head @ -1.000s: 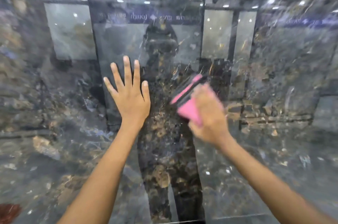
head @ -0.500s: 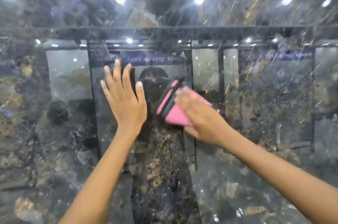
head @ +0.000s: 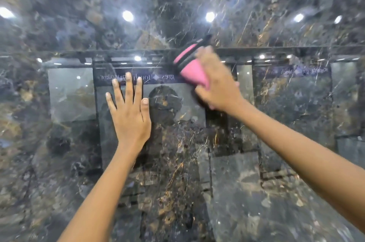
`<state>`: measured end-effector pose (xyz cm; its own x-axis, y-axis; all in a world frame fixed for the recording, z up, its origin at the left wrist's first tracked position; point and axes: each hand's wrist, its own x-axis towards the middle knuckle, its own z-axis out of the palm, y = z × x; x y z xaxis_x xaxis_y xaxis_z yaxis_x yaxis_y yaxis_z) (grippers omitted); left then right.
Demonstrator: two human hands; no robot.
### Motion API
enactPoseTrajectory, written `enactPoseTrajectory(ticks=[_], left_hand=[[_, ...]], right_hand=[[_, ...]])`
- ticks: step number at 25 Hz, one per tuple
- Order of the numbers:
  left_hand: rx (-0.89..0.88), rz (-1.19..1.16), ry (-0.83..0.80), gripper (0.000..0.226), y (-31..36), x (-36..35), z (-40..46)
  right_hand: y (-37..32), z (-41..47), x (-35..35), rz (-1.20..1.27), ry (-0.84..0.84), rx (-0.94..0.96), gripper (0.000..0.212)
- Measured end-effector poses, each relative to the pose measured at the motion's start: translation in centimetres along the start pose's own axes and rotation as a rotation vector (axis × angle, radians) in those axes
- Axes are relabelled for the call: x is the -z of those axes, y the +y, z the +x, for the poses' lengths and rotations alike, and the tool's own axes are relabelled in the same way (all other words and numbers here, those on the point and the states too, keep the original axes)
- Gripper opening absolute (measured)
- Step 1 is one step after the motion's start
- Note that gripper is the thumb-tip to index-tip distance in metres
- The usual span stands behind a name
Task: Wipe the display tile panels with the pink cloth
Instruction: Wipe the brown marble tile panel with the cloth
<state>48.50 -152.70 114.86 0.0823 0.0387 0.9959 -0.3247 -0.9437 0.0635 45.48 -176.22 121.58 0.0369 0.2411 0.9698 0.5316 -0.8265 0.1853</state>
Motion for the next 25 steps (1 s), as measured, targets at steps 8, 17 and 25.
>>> enactPoseTrajectory(ticks=[8, 17, 25], left_hand=[[-0.034, 0.050, -0.051, 0.057, -0.5, 0.5, -0.7], [0.087, -0.125, -0.127, 0.053, 4.4, -0.6, -14.1], [0.007, 0.023, -0.115, 0.055, 3.5, -1.7, -19.1]], right_hand=[[5.9, -5.7, 4.5, -0.086, -0.236, 0.297, 0.061], [-1.8, -24.1, -1.0, -0.100, -0.381, 0.549, 0.066], [7.5, -12.9, 3.8, -0.177, 0.266, -0.312, 0.069]])
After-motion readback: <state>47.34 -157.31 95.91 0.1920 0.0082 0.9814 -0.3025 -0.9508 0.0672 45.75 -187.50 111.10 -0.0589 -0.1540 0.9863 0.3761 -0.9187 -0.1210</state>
